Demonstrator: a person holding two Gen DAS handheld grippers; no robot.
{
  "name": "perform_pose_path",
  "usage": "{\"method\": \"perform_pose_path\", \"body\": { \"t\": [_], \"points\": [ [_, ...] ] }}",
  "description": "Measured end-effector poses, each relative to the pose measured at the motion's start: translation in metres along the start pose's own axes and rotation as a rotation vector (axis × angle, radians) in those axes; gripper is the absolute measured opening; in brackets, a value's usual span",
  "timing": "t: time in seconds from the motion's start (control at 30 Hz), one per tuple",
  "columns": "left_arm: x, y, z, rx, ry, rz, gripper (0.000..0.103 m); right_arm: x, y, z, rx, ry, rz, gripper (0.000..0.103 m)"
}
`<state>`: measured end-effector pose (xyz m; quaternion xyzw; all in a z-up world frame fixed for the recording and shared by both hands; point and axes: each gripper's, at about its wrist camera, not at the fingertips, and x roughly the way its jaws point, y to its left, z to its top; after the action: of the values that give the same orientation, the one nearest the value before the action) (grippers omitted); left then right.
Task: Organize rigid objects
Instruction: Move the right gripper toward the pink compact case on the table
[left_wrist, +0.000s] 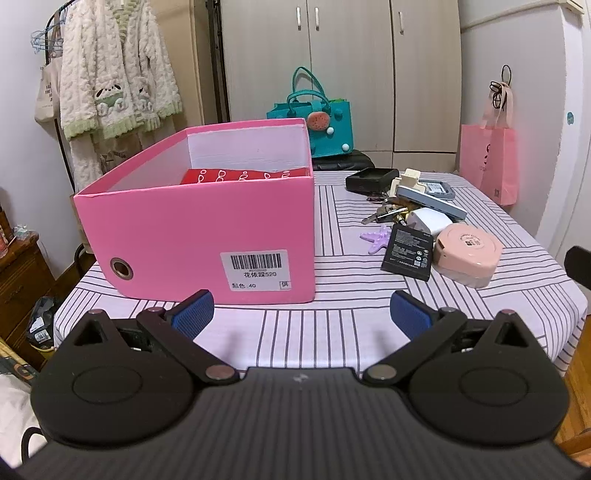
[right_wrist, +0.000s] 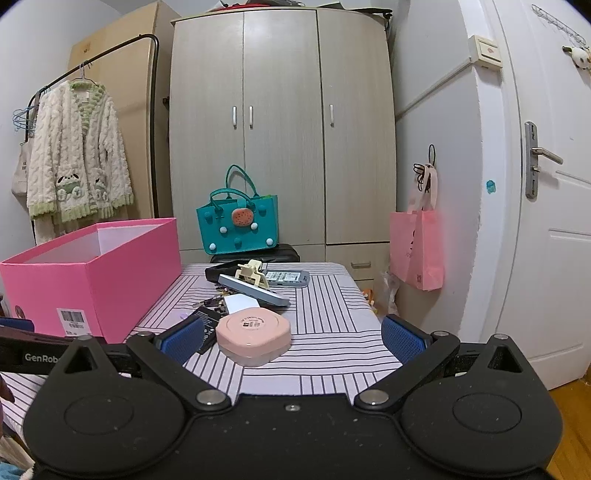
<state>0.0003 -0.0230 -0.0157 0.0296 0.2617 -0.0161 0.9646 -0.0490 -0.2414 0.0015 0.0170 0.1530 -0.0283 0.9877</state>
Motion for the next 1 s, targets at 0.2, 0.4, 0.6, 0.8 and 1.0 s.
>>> {"method": "perform_pose_path", "body": {
  "t": [0.2, 0.4, 0.6, 0.8, 1.0],
  "points": [
    [0.0, -0.0051, -0.0005, 0.015, -0.006, -0.004, 0.103, 0.0033, -0.006, -0.0024, 0.007, 0.01, -0.014, 0.103],
    [0.0004, -0.006, -0.0018, 0.019, -0.005, -0.01, 0.103, 0.005, -0.0077, -0.0032, 0.005, 0.012, -0.015, 0.103],
    [-0.0023, -0.0083, -0.0039, 0.036, -0.035, -0.016, 0.103, 0.0052, -0.0073, -0.0053, 0.003, 0.008, -0.011, 0.103],
    [-0.007, -0.0077, -0.0062, 0.019, -0.085, -0.015, 0.103, 0.005, -0.0067, -0.0078, 0.008, 0.001, -0.011, 0.103],
    [-0.0096, -0.0033, -0.0065, 0.002, -0.111, -0.014, 0.103, 0.0052, -0.0074, -0.0088, 0.011, -0.006, -0.021, 0.103]
  ]
}}
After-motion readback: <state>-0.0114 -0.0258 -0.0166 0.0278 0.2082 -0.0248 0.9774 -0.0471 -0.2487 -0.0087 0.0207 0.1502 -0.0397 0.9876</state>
